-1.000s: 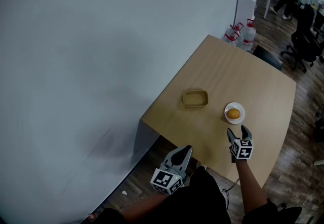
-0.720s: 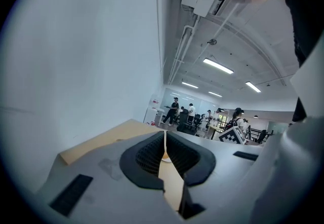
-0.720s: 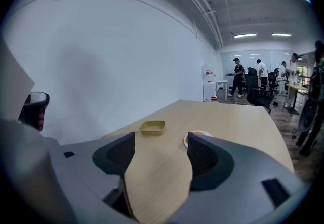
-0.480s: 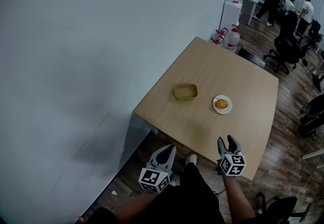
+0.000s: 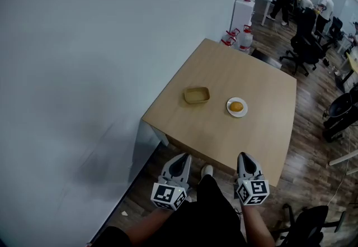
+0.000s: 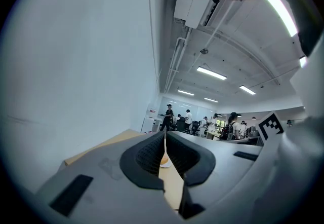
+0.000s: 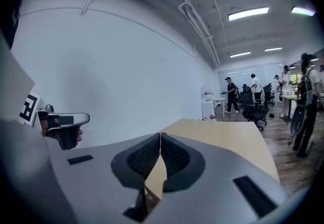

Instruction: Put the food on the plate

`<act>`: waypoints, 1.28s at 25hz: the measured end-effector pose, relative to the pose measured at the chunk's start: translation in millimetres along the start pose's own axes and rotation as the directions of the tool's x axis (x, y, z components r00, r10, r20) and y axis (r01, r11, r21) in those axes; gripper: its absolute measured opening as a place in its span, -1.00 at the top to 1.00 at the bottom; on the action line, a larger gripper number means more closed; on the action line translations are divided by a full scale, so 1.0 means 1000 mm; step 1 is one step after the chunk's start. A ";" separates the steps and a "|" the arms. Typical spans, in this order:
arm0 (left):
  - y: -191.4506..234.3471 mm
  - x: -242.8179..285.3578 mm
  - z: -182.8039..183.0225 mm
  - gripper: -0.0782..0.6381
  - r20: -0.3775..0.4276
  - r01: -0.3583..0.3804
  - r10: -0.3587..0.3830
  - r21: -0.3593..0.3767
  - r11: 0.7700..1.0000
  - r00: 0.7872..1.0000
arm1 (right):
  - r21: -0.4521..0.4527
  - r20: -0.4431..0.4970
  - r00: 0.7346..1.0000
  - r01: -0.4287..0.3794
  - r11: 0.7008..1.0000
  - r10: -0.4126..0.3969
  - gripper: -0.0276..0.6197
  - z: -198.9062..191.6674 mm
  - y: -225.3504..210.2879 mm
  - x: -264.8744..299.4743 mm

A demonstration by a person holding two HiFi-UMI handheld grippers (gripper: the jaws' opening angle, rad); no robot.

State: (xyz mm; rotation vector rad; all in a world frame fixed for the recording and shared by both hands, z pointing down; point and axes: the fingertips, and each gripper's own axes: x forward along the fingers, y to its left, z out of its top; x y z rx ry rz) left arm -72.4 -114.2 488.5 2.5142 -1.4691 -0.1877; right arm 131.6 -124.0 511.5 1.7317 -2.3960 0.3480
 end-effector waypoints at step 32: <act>0.009 0.030 -0.006 0.74 -0.047 -0.015 0.014 -0.013 1.000 0.999 | -0.034 0.036 0.999 0.025 0.999 -0.024 0.73 0.021 0.000 0.016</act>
